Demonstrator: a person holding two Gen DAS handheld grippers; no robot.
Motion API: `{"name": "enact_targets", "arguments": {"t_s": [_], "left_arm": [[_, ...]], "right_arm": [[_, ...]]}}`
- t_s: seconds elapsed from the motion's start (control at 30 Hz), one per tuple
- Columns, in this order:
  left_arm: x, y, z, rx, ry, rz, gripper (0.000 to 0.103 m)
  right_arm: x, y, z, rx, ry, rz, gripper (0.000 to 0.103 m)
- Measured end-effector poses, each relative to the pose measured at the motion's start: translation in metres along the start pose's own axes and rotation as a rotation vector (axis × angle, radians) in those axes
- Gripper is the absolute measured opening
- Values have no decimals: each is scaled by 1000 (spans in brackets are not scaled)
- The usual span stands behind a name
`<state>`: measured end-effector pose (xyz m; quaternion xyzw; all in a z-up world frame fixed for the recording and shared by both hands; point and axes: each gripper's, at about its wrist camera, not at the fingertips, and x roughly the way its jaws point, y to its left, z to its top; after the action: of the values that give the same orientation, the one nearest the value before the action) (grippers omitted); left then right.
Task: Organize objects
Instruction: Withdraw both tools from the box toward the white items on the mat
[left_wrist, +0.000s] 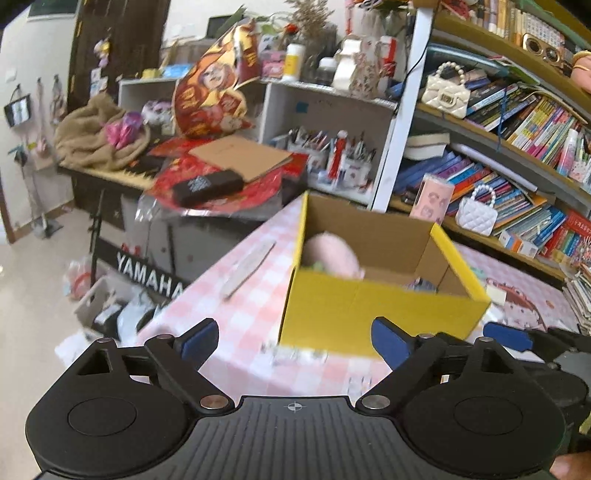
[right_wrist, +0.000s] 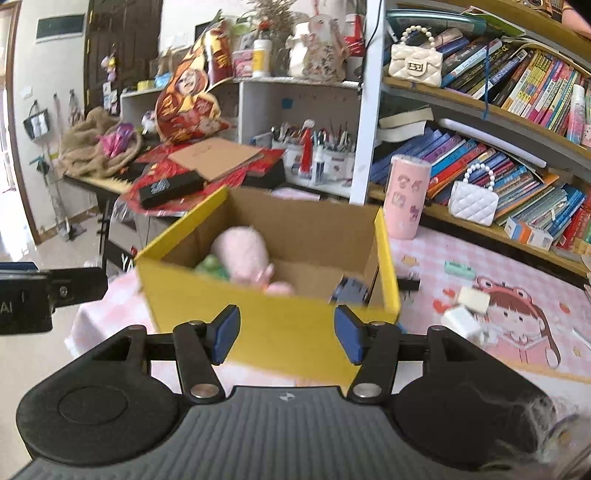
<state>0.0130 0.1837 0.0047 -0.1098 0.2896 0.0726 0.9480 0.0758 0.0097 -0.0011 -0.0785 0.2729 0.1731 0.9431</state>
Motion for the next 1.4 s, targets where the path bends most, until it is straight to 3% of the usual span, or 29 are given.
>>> {"name": "enact_targets", "arguments": {"t_s": [0.23,0.53,1.13,1.4], "left_arm": [[-17,8,-29,-10,81,3,92],[-35,-6,-52,73,127,-45,92],[-27,-65,-68,224,222,-183,92],[-10,-102,-63,243,236,-245,92]], "right_arm": [[-19,20,-41,-12,112,-7,58],[-48,21,-69,34,114,-47,65],[-93,-36,-104,208,122,-251,70],[-98,-67,-110,245,132,-313,73]]}}
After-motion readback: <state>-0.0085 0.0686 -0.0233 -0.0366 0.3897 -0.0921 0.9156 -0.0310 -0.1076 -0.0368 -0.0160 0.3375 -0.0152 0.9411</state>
